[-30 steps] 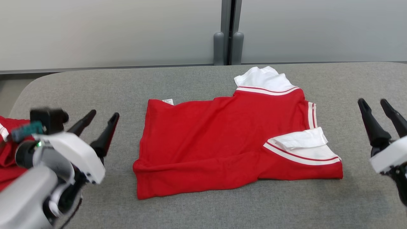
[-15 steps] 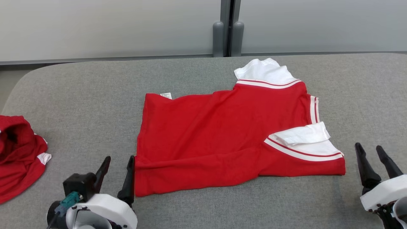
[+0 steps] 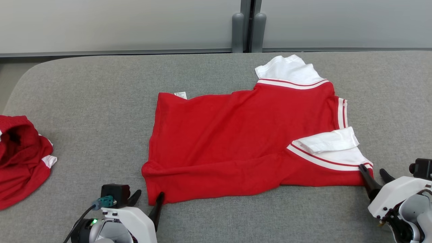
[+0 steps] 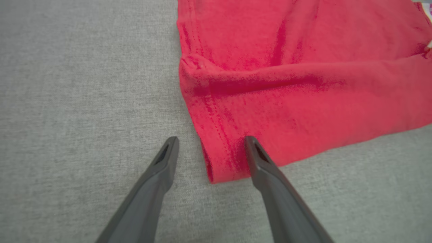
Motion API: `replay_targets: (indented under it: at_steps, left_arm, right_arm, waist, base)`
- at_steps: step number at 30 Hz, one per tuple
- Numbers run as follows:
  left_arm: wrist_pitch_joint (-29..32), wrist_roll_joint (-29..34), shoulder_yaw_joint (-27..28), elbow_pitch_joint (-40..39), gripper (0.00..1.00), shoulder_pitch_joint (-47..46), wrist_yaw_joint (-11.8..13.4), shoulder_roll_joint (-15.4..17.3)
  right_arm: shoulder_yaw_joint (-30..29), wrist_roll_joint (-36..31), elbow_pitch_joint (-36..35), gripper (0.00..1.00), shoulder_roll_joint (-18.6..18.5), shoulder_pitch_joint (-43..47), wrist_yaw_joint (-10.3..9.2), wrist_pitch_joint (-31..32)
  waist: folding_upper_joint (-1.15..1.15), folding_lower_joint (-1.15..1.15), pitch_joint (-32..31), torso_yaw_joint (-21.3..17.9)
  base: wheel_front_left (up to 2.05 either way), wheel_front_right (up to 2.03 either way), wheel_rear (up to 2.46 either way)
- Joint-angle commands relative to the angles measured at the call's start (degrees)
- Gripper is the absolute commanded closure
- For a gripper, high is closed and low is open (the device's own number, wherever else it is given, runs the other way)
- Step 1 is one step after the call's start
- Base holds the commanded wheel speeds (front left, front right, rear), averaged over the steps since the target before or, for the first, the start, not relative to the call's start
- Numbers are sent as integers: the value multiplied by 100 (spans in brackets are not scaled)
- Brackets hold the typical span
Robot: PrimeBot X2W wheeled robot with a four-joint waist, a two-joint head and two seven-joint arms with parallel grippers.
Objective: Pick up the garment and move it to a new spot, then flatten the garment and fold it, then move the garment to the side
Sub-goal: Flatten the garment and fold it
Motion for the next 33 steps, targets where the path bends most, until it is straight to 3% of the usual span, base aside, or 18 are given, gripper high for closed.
replay_targets:
  at_steps: [1,5,6,7,8,9,10,18,27,33]
  left_arm:
    - [75,-39,-12,55,0,-119,-36,5]
    - [408,-122,-106,180,0,-236,-70,-61]
    - [476,-155,-122,189,5,-259,-87,-84]
    - [529,-183,-135,173,50,-266,-119,-109]
    - [550,-198,-142,146,84,-278,-136,-129]
    - [550,-223,-128,126,100,-288,-146,-138]
    - [561,-234,-118,118,100,-284,-156,-130]
    - [713,-348,-69,-127,100,-169,-188,111]
    - [1333,-534,-184,-706,100,114,-135,674]
    - [1641,-640,-233,-1173,100,417,32,1082]
  right_arm:
    - [43,65,114,0,10,-82,6,99]
    - [194,227,297,0,43,-137,6,332]
    - [243,277,300,19,41,-136,6,360]
    - [279,321,298,53,35,-136,6,376]
    - [313,359,286,69,25,-136,6,372]
    - [337,401,262,91,19,-136,6,340]
    - [358,437,240,100,10,-134,6,300]
    - [518,816,-80,100,-198,-65,5,198]
    - [513,1171,-795,100,-586,558,5,693]
    - [232,1230,-1424,100,-750,1301,5,1141]
  waist:
    - [0,0,11,27]
    - [0,0,21,75]
    - [0,0,20,80]
    - [0,0,19,83]
    - [0,0,15,84]
    - [0,0,8,84]
    - [0,0,-3,82]
    - [0,0,-236,46]
    - [0,0,-481,-103]
    - [0,0,-600,-215]
  base:
    - [0,0,0]
    - [0,0,0]
    - [0,0,0]
    - [0,0,0]
    - [0,0,0]
    - [0,0,0]
    - [0,0,0]
    - [0,0,0]
    - [0,0,0]
    - [0,0,0]
